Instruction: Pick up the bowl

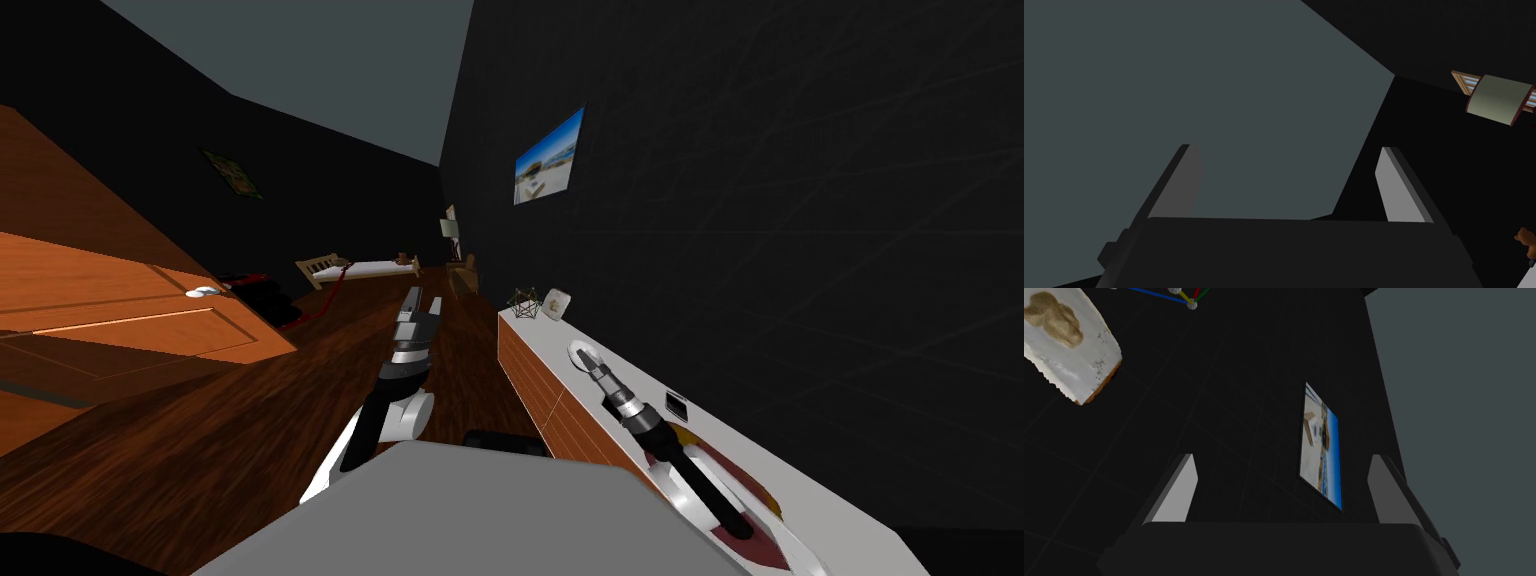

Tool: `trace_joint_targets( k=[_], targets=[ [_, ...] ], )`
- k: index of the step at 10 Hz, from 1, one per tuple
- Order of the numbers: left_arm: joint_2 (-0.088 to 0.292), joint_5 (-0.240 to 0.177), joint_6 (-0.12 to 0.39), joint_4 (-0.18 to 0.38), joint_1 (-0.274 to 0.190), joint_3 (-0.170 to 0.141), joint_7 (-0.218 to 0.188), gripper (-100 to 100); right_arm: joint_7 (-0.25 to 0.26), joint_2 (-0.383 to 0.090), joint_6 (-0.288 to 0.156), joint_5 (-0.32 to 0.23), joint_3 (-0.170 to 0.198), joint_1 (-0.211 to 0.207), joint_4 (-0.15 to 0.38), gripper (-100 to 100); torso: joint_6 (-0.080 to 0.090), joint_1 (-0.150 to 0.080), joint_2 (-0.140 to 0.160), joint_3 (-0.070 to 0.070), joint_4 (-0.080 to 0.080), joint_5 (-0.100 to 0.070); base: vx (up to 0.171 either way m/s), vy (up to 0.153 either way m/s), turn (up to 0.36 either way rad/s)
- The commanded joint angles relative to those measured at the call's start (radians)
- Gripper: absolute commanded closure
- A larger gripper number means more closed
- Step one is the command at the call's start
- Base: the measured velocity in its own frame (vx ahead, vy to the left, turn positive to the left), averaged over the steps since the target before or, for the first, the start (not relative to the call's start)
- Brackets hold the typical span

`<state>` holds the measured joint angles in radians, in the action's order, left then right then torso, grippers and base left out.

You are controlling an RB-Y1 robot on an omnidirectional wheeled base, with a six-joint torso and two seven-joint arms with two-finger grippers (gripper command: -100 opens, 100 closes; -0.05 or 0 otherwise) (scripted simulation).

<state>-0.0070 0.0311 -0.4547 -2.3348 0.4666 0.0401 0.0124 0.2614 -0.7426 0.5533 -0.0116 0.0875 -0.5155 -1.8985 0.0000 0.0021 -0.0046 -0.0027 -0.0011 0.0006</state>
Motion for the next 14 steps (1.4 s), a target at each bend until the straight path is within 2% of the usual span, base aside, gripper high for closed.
trace_joint_targets(
  k=[1, 2, 3, 4, 5, 6, 7, 8, 9, 10, 11, 12, 13, 14],
  targets=[
    [0.0, 0.0, 0.0, 0.0, 0.0, 0.0, 0.0, 0, 0.05, -0.05, -0.014, -0.02, 0.027, -0.004, 0.044, -100, 0.0, 0.0, 0.0, 0.0, 0.0, 0.0, 0.082, 0.059, 0.022],
    [0.0, 0.0, 0.0, 0.0, 0.0, 0.0, 0.0, 0, 0.05, -0.068, -0.014, -0.02, 0.027, -0.004, 0.044, -100, 0.0, 0.001, -0.001, 0.0, 0.0, 0.0, 0.073, 0.05, 0.012],
    [0.0, 0.0, 0.0, 0.0, 0.0, 0.0, 0.0, 0, 0.09, -0.106, -0.025, -0.037, 0.051, -0.011, 0.08, -100, 0.0, 0.001, 0.0, 0.0, 0.0, 0.0, 0.094, 0.059, 0.037],
    [0.0, 0.0, 0.0, 0.0, 0.0, 0.0, 0.0, 0, 0.095, -0.122, -0.025, -0.037, 0.051, -0.011, 0.08, -100, 0.0, 0.001, -0.002, -0.001, 0.0, 0.0, 0.076, 0.046, 0.011],
    [0.0, 0.0, 0.0, 0.0, 0.0, 0.0, 0.0, 0, 0.135, -0.159, -0.036, -0.055, 0.077, -0.018, 0.115, -100, 0.0, 0.001, -0.001, 0.0, 0.0, 0.0, 0.085, 0.049, 0.025],
    [0.0, 0.0, 0.0, 0.0, 0.0, 0.0, 0.0, 0, 0.139, -0.177, -0.036, -0.055, 0.077, -0.018, 0.115, -100, 0.0, 0.001, -0.001, -0.001, 0.0, 0.0, 0.065, 0.043, 0.01],
    [0.0, 0.0, 0.0, 0.0, 0.0, 0.0, 0.0, 0, 0.178, -0.214, -0.047, -0.073, 0.102, -0.026, 0.151, -100, 0.0, 0.001, 0.0, 0.0, 0.0, 0.0, 0.071, 0.052, 0.033],
    [0.0, 0.0, 0.0, 0.0, 0.0, 0.0, 0.0, 0, 0.184, -0.231, -0.047, -0.073, 0.102, -0.026, 0.151, -100, 0.0, 0.001, 0.0, 0.0, 0.0, 0.0, 0.075, 0.046, 0.013],
    [0.0, 0.0, 0.0, 0.0, 0.0, 0.0, 0.0, 0, 0.217, -0.274, -0.057, -0.092, 0.128, -0.034, 0.185, -100, 0.0, 0.001, 0.0, 0.0, 0.0, 0.0, 0.09, 0.047, 0.024],
    [0.0, 0.0, 0.0, 0.0, 0.0, 0.0, 0.0, 0, 0.228, -0.285, -0.057, -0.092, 0.128, -0.034, 0.185, -100, 0.0, 0.001, -0.001, 0.0, 0.0, 0.0, 0.079, 0.042, 0.013],
    [0.0, 0.0, 0.0, 0.0, 0.0, 0.0, 0.0, 0, 0.263, -0.328, -0.067, -0.11, 0.154, -0.042, 0.219, -100, 0.0, 0.001, 0.0, 0.0, 0.0, 0.0, 0.098, 0.048, 0.032],
    [0.0, 0.0, 0.0, 0.0, 0.0, 0.0, 0.0, 0, 0.272, -0.337, -0.067, -0.11, 0.154, -0.042, 0.219, -100, 0.0, 0.001, -0.002, -0.001, 0.0, 0.0, 0.079, 0.036, 0.015],
    [0.0, 0.0, 0.0, 0.0, 0.0, 0.0, 0.0, 0, 0.311, -0.376, -0.077, -0.128, 0.179, -0.049, 0.252, -100, 0.0, 0.0, -0.001, 0.0, 0.0, 0.0, 0.091, 0.057, 0.026],
    [0.0, 0.0, 0.0, 0.0, 0.0, 0.0, 0.0, 0, 0.316, -0.389, -0.077, -0.128, 0.179, -0.049, 0.252, -100, 0.0, 0.001, -0.001, -0.001, 0.0, 0.0, 0.078, 0.046, 0.015]
  ],
)
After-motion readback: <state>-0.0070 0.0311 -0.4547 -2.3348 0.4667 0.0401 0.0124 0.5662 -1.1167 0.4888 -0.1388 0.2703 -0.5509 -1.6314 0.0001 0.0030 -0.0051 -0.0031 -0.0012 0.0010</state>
